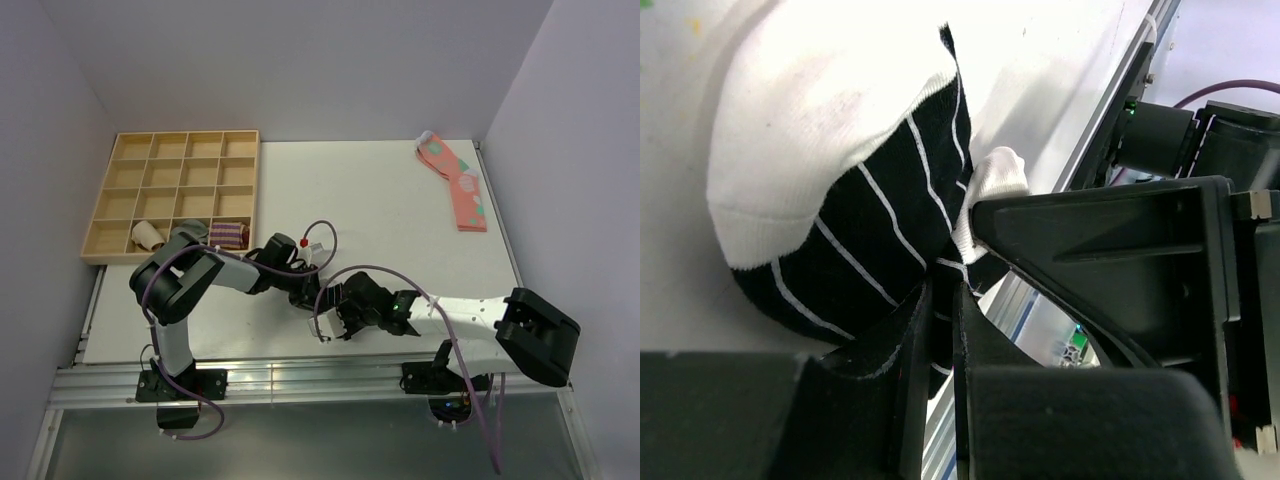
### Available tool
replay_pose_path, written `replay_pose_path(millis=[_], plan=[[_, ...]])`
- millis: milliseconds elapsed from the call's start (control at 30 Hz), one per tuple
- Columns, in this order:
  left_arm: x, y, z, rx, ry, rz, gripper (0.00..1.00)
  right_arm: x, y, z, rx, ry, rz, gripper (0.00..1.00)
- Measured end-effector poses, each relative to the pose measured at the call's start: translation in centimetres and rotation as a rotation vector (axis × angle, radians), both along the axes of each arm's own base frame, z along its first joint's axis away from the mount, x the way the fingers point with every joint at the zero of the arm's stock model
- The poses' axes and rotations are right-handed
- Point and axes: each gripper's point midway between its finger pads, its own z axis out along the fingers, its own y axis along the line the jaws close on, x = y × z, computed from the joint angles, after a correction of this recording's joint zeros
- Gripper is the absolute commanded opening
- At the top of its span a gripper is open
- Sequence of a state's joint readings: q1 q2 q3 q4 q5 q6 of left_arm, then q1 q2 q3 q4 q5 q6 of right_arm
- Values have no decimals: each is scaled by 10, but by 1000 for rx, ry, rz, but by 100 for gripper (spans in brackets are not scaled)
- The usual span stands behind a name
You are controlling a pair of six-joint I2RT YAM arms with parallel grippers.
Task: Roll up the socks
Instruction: Roll the sock at the center of the board.
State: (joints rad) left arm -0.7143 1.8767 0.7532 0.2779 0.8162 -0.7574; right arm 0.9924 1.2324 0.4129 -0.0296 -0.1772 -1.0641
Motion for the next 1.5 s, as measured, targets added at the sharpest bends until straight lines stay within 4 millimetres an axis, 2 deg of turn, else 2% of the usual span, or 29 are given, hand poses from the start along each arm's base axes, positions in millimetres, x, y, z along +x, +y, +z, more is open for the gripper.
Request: replay_pose_path(millis=[233, 367, 533, 633, 767, 833, 1033, 1200, 1300, 1500], plan=[[-6, 4, 0, -9, 45, 26, 3, -2, 4, 1, -77, 153, -24, 26], [-9, 8, 0, -11, 65, 78, 9, -2, 6, 2, -93, 274, -57, 23], [-8, 14, 2, -2, 75, 181, 19, 2, 9, 4, -102, 436, -91, 22], [-4, 18, 4, 16, 55, 262, 20, 4, 10, 6, -97, 527, -109, 21], [1, 27, 6, 37, 10, 371, 28, 7, 11, 8, -109, 639, -119, 21], [4, 32, 7, 43, -10, 428, 29, 9, 11, 9, -111, 696, -122, 21], [2, 54, 3, 88, -109, 570, 31, 19, -2, 13, -170, 890, -154, 22], [1, 53, 21, 105, -298, 631, 33, 30, -6, 10, -231, 1042, -179, 22], [1, 51, 32, 104, -408, 643, 34, 27, -9, 9, -267, 1104, -192, 22], [12, 60, 36, 167, -622, 654, 40, 25, -9, 7, -320, 1187, -217, 22]])
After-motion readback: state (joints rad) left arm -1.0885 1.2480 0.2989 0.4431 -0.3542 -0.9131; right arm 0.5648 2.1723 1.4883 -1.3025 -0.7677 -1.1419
